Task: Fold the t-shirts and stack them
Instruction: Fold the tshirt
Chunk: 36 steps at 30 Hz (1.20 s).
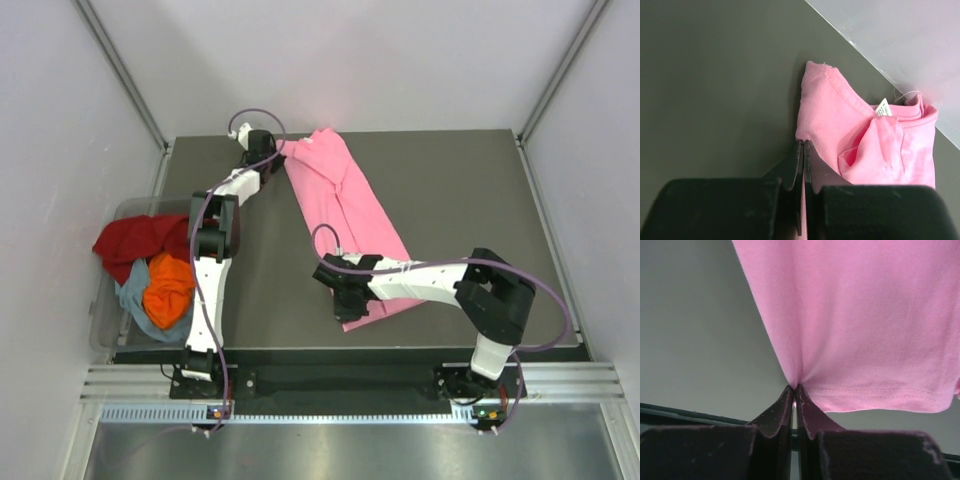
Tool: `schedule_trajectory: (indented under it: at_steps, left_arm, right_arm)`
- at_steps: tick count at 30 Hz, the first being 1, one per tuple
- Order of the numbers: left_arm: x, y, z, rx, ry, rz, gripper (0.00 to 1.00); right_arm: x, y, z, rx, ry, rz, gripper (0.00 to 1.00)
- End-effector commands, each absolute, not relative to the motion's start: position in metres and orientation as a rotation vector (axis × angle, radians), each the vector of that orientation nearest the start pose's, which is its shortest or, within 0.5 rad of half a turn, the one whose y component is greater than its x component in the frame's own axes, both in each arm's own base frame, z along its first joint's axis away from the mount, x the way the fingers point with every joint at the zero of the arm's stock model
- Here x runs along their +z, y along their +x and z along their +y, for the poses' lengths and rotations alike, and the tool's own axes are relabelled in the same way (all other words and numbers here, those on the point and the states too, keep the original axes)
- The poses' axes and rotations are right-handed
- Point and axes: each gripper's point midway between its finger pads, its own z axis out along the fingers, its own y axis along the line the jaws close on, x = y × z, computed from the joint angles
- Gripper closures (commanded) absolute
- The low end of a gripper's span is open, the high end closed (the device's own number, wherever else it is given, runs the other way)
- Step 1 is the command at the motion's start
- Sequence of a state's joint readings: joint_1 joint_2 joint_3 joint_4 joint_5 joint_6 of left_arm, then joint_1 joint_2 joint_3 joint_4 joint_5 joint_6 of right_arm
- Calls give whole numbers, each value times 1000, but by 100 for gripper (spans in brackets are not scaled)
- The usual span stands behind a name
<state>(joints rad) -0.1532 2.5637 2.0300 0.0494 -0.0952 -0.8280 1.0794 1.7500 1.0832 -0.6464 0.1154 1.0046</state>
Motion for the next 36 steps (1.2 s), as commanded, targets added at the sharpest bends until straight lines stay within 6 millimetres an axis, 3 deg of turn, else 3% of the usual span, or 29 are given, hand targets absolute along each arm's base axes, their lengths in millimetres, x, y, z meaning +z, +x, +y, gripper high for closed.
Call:
schedule_trajectory:
  at_steps: [1,2,4,5,6,7,8,9,11,12,13,15,17,18,19,20,21,22,23,24,25,26,28,29,30,31,32,36]
  left_arm:
    - [44,684,-110,-473,-739,1967,100]
    - [43,684,-110,-477,-737,1970,99]
    - [60,677,-113,-485,-713,1987,90]
    - [55,666,-117,-503,-702,2018,83]
    - [91,667,-119,-536,-666,1947,72]
    - [81,653,-119,-521,-672,1977,67]
    - [89,648,-118,-507,-673,1964,64]
    - [115,644,-117,-510,-651,1930,61]
    - [124,635,-115,-492,-638,1936,60]
    - [139,633,-115,-495,-623,1924,59]
    - [139,626,-114,-479,-627,1961,59]
    - [157,617,-120,-510,-589,1972,59]
    - [159,602,-126,-524,-562,2011,59]
    - [178,593,-129,-529,-521,1996,59]
    - [161,577,-129,-488,-515,2039,58]
    - [165,568,-143,-489,-469,2029,57]
    - [178,555,-146,-487,-431,2015,56]
    - [156,536,-151,-482,-421,2078,55]
    - [164,519,-167,-519,-390,2086,56]
    - [159,506,-176,-535,-364,2109,57]
    - [136,484,-181,-523,-349,2169,57]
    - [144,465,-198,-549,-310,2171,57]
    - [119,426,-211,-571,-282,2259,57]
    - [115,404,-234,-644,-222,2291,57]
    - [121,390,-240,-676,-200,2286,57]
    - [106,371,-242,-678,-187,2329,57]
    - [111,353,-255,-725,-144,2330,57]
    - [98,303,-269,-774,-61,2410,57]
  right_arm:
    - [34,149,337,325,-30,2874,93]
    - [37,151,339,328,-29,2871,93]
    - [47,154,346,352,-52,2857,85]
    - [54,154,345,359,-89,2846,82]
    - [57,155,344,361,-94,2838,77]
    - [58,154,340,354,-102,2834,74]
    - [65,154,337,358,-115,2825,72]
    - [66,153,333,350,-122,2826,69]
    - [74,150,328,365,-153,2817,67]
    - [75,148,324,359,-169,2817,67]
    - [78,149,320,355,-176,2812,67]
    - [86,156,304,342,-172,2793,69]
    - [96,161,293,373,-209,2777,69]
    - [93,172,277,349,-163,2789,69]
    - [92,175,267,344,-157,2799,69]
    - [95,179,255,351,-182,2792,69]
    - [87,189,231,308,-116,2810,68]
    - [84,193,219,303,-96,2817,68]
    - [81,200,199,329,-84,2825,69]
    - [80,201,193,362,-84,2835,71]
    - [79,204,184,362,-70,2834,73]
    - [79,213,166,333,-15,2828,75]
    - [74,217,154,315,15,2838,84]
    - [70,219,146,293,45,2846,87]
    - [65,222,136,272,99,2855,90]
    - [64,226,133,261,117,2845,91]
    - [61,226,129,249,135,2848,92]
    - [51,226,125,213,159,2855,94]
